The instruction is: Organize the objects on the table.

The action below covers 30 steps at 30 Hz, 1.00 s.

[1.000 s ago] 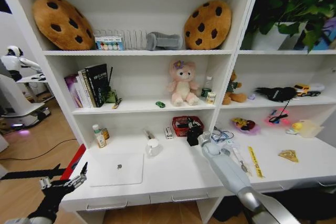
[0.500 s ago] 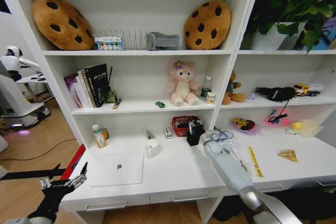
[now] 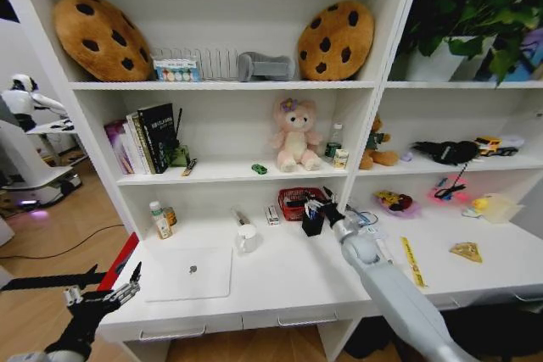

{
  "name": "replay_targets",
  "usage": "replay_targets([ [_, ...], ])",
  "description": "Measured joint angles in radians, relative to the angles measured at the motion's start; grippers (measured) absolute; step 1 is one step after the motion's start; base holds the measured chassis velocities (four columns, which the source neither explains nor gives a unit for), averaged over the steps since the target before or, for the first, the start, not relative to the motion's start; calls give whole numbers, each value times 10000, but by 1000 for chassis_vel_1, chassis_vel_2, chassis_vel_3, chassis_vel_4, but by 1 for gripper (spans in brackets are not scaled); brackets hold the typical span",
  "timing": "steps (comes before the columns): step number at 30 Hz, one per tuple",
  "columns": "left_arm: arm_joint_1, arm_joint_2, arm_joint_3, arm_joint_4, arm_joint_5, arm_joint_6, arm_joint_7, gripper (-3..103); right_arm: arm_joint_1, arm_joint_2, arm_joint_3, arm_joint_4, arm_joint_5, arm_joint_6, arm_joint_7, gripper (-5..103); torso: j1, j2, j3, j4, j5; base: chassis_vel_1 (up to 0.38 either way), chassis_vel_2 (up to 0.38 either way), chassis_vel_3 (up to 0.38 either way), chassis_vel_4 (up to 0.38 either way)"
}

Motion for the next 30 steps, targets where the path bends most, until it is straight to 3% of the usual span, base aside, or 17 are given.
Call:
replay_targets([
  [3,0,-1,0,1,0,0,0,100,-1097,-40,545,1104,-50,-487,285,100,0,0,0,4,2,0,0,0,0],
  [5,0,0,-1,0,0,0,-1,100,-3028,47,1645,2570,-163,-827,579,100,0,0,0,0,1,0,0,0,0],
  [12,0,0,0,0,0,0,0,100,-4552,326,2569,3568,-367,-819,672,100,0,1,0,0,-1,0,0,0,0],
  [14,0,-1,0,0,0,0,-2,100,-6759,1147,3782,4391,-962,-265,121,100,0,0,0,11,0,0,0,0,0],
  [15,0,-1,0,0,0,0,-2,100,-6759,1147,3782,4391,-962,-265,121,100,0,0,0,11,0,0,0,0,0],
  [16,1,0,-2,0,0,0,-3,100,-8025,1882,4293,4643,-1172,60,-321,100,-1,0,1,-12,3,0,0,0,0],
  [17,1,0,-2,0,0,0,-3,100,-8025,1882,4293,4643,-1172,60,-321,100,-1,0,1,-12,3,0,0,0,0],
  [19,0,0,-1,0,0,0,-2,100,-8997,2663,4883,4855,-1326,450,-763,100,-2,2,0,0,-1,0,0,0,0],
  [30,0,0,-2,0,0,0,-1,100,-9192,2887,5487,4949,-1308,733,-941,100,2,0,2,1,0,-22,-19,24,14],
])
